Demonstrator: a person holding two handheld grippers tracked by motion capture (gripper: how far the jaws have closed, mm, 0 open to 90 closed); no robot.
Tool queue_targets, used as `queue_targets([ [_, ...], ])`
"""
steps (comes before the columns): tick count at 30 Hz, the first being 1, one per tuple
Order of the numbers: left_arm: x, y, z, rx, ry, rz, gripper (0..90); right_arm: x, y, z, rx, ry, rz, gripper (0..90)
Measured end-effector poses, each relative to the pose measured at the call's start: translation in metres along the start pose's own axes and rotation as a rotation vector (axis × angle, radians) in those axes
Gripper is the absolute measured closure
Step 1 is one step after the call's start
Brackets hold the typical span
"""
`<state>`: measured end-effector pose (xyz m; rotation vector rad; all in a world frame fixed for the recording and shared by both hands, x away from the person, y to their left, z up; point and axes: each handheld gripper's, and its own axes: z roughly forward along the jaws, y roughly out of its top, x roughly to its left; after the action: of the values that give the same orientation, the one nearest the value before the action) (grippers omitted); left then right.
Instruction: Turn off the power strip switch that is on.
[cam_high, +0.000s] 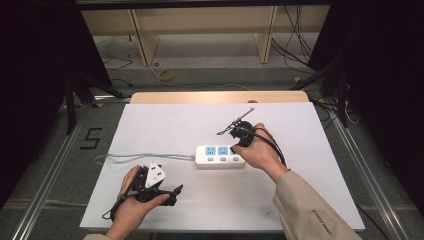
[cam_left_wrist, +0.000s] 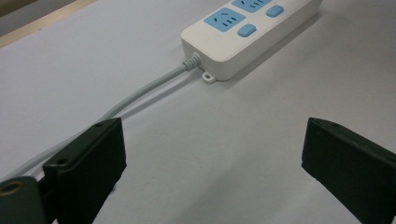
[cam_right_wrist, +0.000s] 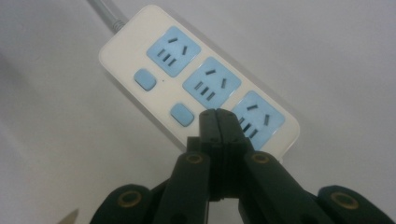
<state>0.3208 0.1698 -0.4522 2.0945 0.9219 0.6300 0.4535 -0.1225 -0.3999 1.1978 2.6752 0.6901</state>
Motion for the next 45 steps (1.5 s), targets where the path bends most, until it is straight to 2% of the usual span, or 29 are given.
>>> queue_targets([
  [10,0.0,0.0,0.001,0.007,-0.003,0.003,5.8,-0.013,-0.02,-0.015,-0.066,-0.002,0.01,90.0],
  [20,-0.001,0.0,0.003,0.015,-0.008,0.005,5.8,-0.029,-0.042,-0.03,-0.105,-0.015,0.038,90.0],
  [30,-0.001,0.0,0.004,0.018,-0.008,0.005,5.8,-0.04,-0.064,-0.043,-0.13,-0.032,0.053,90.0],
  [45,-0.001,-0.001,0.005,0.021,-0.009,0.006,5.8,-0.047,-0.1,-0.047,-0.152,-0.026,0.074,90.0],
])
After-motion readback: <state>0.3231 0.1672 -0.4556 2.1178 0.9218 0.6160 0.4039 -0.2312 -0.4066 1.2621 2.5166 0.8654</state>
